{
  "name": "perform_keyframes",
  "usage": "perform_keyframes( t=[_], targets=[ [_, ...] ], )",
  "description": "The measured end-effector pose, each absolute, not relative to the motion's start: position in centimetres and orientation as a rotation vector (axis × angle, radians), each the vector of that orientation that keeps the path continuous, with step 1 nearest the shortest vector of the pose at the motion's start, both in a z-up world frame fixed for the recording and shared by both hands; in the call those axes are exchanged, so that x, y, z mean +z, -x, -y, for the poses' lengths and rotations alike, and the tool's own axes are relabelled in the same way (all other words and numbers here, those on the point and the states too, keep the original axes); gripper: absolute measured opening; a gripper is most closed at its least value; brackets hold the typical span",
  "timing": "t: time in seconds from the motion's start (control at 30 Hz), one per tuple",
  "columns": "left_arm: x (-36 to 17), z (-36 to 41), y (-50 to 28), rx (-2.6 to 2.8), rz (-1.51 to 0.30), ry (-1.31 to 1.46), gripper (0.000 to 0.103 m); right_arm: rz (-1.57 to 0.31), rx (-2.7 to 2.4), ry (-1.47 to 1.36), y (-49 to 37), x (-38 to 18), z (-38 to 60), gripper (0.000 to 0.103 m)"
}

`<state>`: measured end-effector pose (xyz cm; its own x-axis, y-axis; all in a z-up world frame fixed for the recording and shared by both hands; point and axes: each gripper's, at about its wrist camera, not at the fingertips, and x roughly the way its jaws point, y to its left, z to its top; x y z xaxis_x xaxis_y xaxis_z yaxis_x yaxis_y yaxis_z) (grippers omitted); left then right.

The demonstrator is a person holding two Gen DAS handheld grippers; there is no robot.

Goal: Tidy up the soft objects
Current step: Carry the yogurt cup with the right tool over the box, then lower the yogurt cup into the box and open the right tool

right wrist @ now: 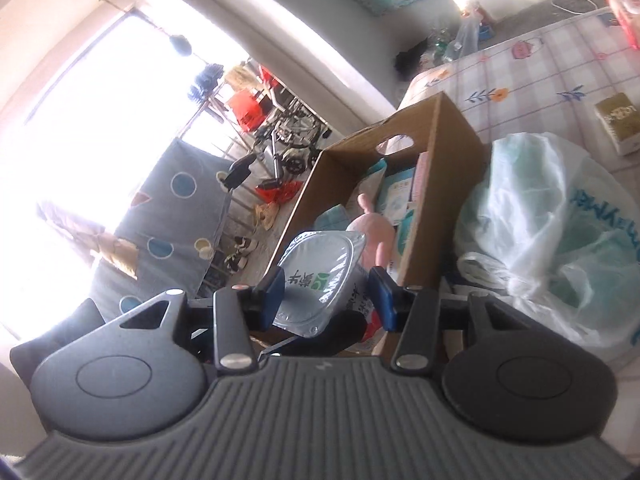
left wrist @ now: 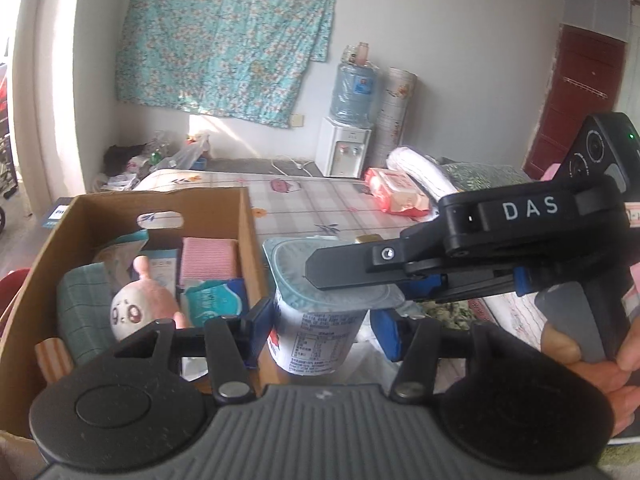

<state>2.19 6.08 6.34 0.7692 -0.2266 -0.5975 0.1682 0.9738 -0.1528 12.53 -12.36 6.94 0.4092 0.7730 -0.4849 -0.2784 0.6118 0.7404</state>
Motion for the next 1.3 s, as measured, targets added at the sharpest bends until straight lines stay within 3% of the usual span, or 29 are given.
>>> perform_keyframes(
  t=[0.27, 0.63, 0.77, 0.83, 1.3],
  targets=[
    [3.2, -14.5, -3.1, -0.111, -0.811, 0.286, 0.054, -1.177, 0.808, -0.438, -17.5, 4.7, 2.5, 0.048],
    [-3.0, -16.3, -4.7, -0.253, -1.026, 0.453, 0.056, -1.415, 0.723, -0.16, -18.9, 2.0, 0.1, 0.05],
    [-3.6, -16.4, -5.0, -0.259, -1.037, 0.44, 0.06, -1.445, 0.725, -0.156, -19.2, 1.8, 0.2, 0.048],
    [-3.6, -16.7, -5.1, -0.269, -1.037, 0.458, 0.067, -1.441, 0.73, -0.149, -19.5, 1.9, 0.0, 0.05],
    [0.0, -19.5, -3.1, -0.157, -0.898, 0.415, 0.066, -1.38, 0.793, -0.159, -22.0, 1.3, -3.4, 0.049]
  ],
)
